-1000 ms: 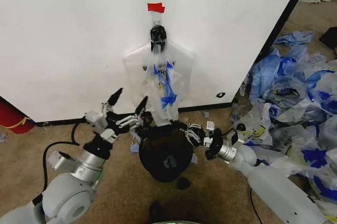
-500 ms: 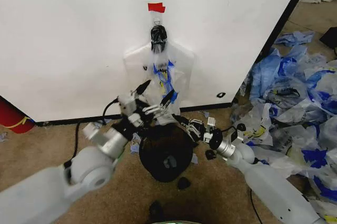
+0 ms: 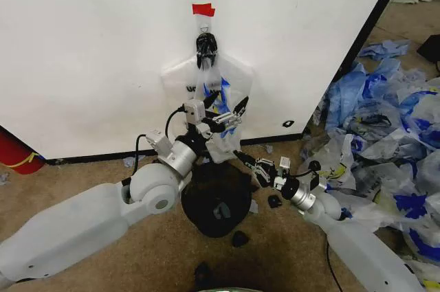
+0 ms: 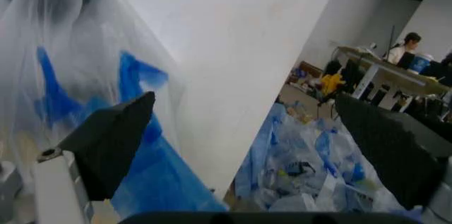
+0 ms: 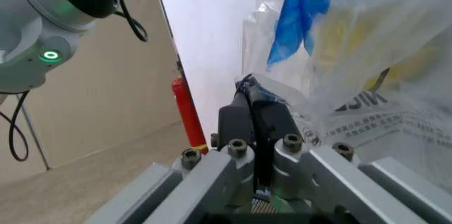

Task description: Pick up the garbage bag from the wall and place it over the trash bin.

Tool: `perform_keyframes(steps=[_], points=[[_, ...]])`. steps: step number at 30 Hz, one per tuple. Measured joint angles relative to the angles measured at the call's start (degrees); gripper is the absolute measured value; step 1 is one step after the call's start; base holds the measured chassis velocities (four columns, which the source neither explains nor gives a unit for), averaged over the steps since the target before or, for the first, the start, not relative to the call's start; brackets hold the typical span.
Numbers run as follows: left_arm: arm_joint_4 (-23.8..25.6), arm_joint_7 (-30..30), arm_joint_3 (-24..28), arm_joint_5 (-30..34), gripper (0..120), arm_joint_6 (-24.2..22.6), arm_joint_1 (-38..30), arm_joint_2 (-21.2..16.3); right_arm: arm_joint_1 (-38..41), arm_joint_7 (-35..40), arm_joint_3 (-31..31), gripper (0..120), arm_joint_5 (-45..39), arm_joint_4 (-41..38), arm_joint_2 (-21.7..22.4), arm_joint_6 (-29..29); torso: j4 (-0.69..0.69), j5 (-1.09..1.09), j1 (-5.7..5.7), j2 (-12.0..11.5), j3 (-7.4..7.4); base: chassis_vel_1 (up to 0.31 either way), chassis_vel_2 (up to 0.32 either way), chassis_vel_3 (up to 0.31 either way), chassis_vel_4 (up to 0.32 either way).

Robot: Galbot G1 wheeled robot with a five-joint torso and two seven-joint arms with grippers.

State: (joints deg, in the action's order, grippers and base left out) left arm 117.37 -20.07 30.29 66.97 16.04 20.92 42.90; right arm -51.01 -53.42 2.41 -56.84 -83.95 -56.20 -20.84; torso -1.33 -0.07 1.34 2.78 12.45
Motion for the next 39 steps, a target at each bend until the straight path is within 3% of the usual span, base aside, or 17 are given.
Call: perform_keyframes(steps=[9, 27, 39], points=[[-4.34, -2.48, 2.47, 0.33, 100, -1.01, -2.35, 2.9, 0.34, -0.27, -0.2, 0, 0.0, 0.48, -0.3, -0.4, -0.02, 0.01, 0.0, 0.0, 0.0, 0.0, 0.0, 0.0, 0.0], [-4.85, -6.58, 0.94, -4.41, 100, -3.38, 0.65, -0.44, -0.7, -0.88, 0.69, 0, 0.27, 0.9, -0.48, -0.76, -0.02, 0.01, 0.0, 0.0, 0.0, 0.0, 0.0, 0.0, 0.0], [-5.71, -4.67, 1.49, -7.22, 100, -3.46, 2.13, 0.16, -1.03, -0.52, 0.81, 0, 0.26, 0.47, -0.07, -0.77, -0.04, 0.01, 0.0, 0.0, 0.0, 0.0, 0.0, 0.0, 0.0]])
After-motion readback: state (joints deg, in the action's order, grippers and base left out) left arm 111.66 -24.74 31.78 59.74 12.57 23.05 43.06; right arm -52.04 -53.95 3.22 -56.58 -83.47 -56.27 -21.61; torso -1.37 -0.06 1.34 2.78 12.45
